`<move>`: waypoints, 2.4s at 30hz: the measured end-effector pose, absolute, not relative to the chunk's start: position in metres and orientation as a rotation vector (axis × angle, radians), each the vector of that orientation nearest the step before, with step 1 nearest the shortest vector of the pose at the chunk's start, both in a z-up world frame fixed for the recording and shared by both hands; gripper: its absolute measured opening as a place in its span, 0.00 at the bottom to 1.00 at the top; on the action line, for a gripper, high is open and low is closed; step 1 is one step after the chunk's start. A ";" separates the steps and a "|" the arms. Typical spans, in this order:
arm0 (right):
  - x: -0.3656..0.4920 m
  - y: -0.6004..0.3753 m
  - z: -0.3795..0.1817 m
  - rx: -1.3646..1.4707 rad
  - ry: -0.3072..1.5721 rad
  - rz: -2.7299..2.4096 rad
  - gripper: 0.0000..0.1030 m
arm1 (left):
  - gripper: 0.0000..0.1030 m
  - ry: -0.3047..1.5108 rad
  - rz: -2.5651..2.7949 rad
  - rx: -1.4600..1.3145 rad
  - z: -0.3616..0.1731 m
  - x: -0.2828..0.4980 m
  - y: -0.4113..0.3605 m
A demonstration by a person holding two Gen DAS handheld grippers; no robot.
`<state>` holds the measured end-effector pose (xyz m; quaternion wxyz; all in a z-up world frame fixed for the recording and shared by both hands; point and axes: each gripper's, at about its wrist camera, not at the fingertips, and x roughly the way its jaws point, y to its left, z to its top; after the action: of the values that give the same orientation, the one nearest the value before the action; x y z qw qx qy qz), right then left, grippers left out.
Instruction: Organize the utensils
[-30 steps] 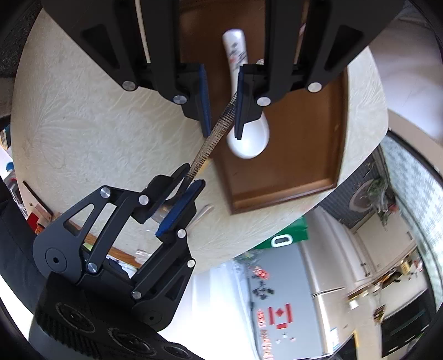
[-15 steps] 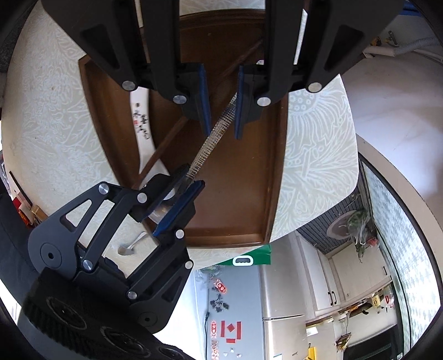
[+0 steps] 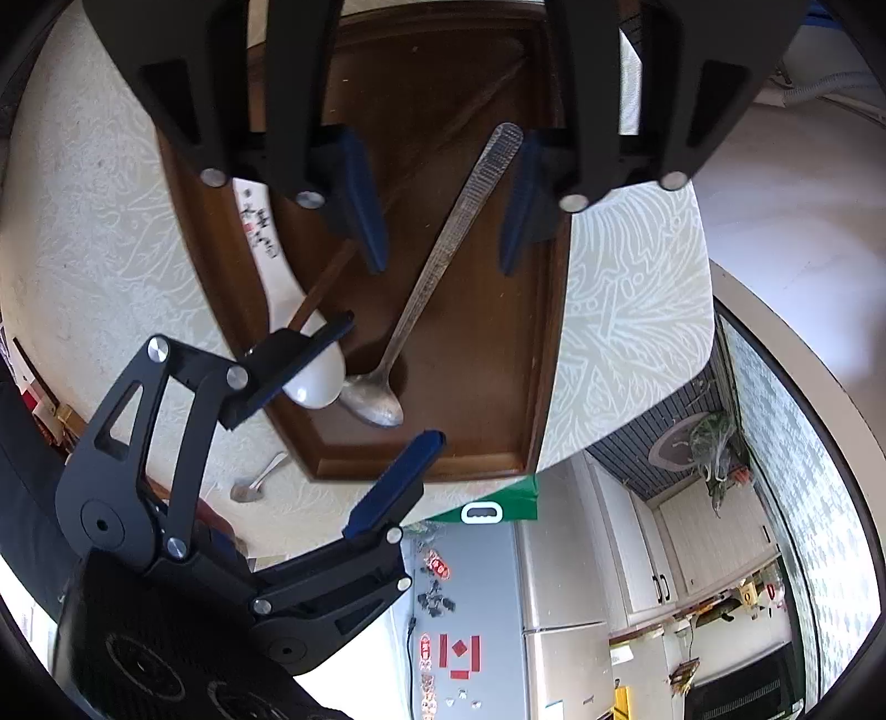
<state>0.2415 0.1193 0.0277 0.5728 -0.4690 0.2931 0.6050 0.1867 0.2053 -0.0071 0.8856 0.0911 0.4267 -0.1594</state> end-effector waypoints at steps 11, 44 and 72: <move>0.261 -0.004 0.071 -1.028 0.668 1.232 0.67 | 0.79 0.763 -0.342 0.293 0.037 0.187 0.136; 0.385 -0.096 -0.016 -1.103 1.040 1.186 0.64 | 0.63 0.959 -0.524 0.256 -0.032 0.338 -0.006; 0.402 -0.101 -0.014 -0.971 1.097 1.240 0.10 | 0.31 1.012 -0.484 0.272 -0.047 0.352 -0.009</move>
<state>0.4016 -0.1015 -0.0141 0.5740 -0.4142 0.4680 0.5291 0.3516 -0.0086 -0.0465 0.8379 0.1286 0.4786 -0.2288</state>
